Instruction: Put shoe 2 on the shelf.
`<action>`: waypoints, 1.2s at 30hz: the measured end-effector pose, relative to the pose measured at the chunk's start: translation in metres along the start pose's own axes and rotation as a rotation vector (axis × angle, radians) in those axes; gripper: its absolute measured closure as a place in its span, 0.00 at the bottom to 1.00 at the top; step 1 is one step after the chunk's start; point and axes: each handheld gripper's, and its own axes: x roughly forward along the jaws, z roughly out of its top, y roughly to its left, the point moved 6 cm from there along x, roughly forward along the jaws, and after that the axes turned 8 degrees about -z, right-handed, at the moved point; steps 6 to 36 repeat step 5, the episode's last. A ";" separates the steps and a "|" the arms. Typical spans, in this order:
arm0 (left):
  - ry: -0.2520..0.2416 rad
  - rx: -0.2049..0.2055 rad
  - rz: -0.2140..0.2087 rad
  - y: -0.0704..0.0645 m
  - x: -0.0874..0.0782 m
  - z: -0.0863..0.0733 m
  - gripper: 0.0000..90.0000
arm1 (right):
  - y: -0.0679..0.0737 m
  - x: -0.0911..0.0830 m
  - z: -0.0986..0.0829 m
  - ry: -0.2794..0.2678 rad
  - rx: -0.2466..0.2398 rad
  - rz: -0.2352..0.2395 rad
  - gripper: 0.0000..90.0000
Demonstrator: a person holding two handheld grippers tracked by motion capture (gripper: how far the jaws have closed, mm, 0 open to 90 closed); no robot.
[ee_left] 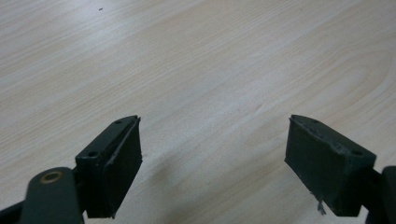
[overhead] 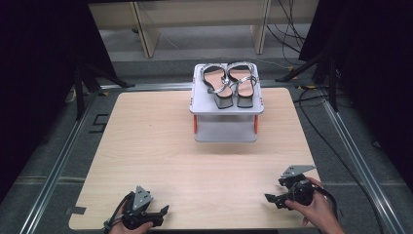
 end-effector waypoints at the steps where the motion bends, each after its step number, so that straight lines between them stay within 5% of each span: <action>1: 0.000 0.000 0.000 0.000 0.000 0.000 0.20 | 0.000 0.000 0.000 0.002 0.006 -0.001 0.21; 36: 0.000 0.000 0.001 0.000 0.000 0.000 0.20 | -0.002 0.000 0.002 -0.024 -0.018 -0.011 0.21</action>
